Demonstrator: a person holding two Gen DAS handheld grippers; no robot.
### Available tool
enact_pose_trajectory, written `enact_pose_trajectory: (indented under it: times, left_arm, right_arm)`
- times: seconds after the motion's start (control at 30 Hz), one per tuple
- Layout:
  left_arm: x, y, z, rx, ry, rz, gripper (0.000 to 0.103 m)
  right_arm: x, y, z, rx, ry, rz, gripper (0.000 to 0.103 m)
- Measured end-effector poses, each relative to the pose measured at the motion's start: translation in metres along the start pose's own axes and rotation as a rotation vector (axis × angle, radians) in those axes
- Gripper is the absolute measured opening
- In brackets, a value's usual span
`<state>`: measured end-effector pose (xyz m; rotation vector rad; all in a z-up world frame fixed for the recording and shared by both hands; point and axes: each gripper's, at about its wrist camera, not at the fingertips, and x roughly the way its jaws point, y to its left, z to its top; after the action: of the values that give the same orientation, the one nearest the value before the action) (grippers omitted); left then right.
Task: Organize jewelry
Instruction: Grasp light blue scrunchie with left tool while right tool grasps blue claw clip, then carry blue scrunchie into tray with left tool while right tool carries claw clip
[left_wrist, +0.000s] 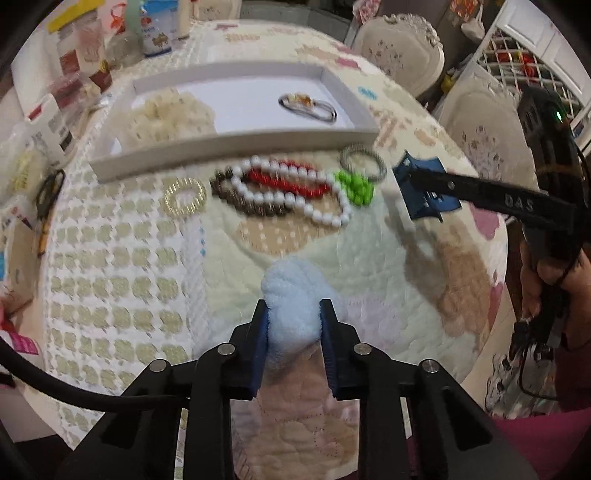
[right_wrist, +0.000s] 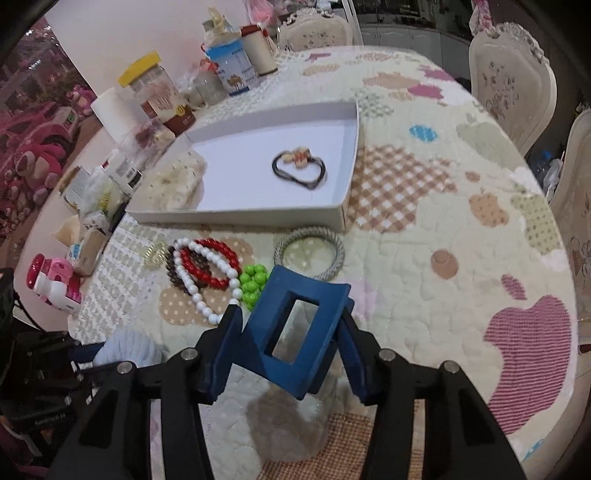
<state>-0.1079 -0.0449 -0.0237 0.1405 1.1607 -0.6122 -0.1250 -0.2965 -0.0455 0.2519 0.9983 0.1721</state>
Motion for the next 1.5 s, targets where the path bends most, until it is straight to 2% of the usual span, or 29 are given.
enact_pose_trajectory:
  times: [0.2, 0.5, 1.0, 1.5]
  left_arm:
    - [-0.019, 0.004, 0.026, -0.026, -0.075, 0.016, 0.015]
    - [-0.03, 0.021, 0.074, -0.098, -0.151, 0.084, 0.015]
    - [-0.018, 0.036, 0.138, -0.15, -0.191, 0.17, 0.015]
    - [0.011, 0.056, 0.197, -0.179, -0.189, 0.24, 0.015]
  right_arm:
    - [-0.025, 0.005, 0.017, -0.01, -0.056, 0.026, 0.053]
    - [-0.028, 0.016, 0.04, -0.04, -0.077, 0.037, 0.053]
    - [-0.01, 0.018, 0.095, -0.077, -0.084, 0.029, 0.053]
    - [0.024, 0.02, 0.152, -0.123, -0.075, 0.04, 0.053]
